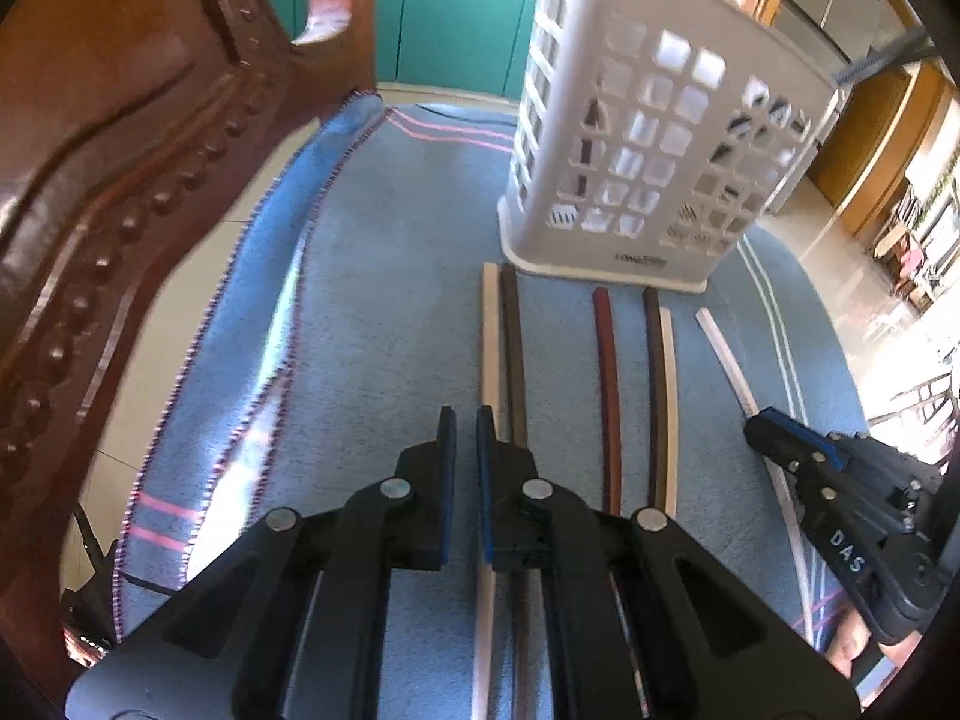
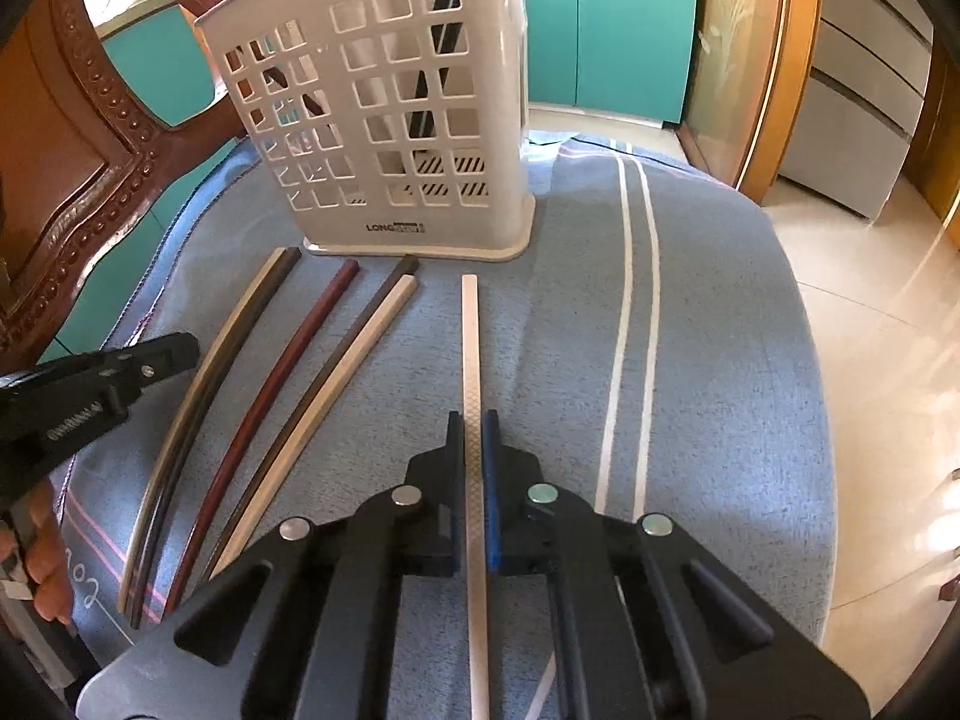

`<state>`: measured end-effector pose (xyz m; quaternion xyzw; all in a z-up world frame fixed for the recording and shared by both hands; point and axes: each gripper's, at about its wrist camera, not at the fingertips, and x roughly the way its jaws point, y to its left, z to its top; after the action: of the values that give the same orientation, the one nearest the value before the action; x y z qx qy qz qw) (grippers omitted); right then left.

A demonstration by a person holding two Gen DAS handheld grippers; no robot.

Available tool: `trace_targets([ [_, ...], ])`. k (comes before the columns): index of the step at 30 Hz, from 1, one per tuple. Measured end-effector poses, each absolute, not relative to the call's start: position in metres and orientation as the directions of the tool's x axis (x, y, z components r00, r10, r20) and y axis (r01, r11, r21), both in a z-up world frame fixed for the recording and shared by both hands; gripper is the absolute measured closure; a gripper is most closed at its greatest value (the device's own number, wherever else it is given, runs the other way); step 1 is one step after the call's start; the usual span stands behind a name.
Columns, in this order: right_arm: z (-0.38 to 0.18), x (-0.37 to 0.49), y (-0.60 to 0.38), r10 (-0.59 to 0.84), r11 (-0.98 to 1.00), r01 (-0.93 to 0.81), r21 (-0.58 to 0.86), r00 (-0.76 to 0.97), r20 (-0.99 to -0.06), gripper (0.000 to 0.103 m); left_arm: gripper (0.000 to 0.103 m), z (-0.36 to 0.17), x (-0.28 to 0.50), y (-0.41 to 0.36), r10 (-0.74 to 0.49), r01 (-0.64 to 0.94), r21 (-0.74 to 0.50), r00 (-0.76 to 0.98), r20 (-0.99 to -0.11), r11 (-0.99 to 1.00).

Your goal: Organize utensils

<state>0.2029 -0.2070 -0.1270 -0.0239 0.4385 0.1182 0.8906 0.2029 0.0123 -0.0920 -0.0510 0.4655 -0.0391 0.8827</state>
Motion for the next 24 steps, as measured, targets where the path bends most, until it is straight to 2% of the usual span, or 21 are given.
trace_targets([
  [5, -0.126, 0.203, -0.209, 0.196, 0.970, -0.234, 0.068, 0.584, -0.788, 0.096, 0.095, -0.093, 0.202, 0.000, -0.083, 0.030, -0.080, 0.573, -0.815, 0.996],
  [8, -0.126, 0.202, -0.207, 0.190, 0.970, -0.235, 0.058, 0.589, -0.786, 0.096, 0.088, -0.097, 0.201, -0.003, -0.088, 0.037, -0.081, 0.550, -0.830, 0.996],
  [13, -0.127, 0.202, -0.202, 0.159, 0.973, -0.229, 0.020, 0.607, -0.779, 0.096, 0.088, -0.097, 0.198, -0.008, -0.070, 0.050, -0.051, 0.555, -0.829, 0.997],
  [17, -0.128, 0.201, -0.199, 0.146, 0.973, -0.231, 0.000, 0.613, -0.776, 0.095, 0.096, -0.097, 0.196, -0.005, -0.075, 0.043, -0.062, 0.554, -0.829, 0.997],
  [24, -0.127, 0.202, -0.207, 0.180, 0.973, -0.226, 0.053, 0.593, -0.785, 0.097, 0.096, -0.094, 0.194, 0.002, -0.093, 0.031, -0.091, 0.559, -0.824, 0.995],
])
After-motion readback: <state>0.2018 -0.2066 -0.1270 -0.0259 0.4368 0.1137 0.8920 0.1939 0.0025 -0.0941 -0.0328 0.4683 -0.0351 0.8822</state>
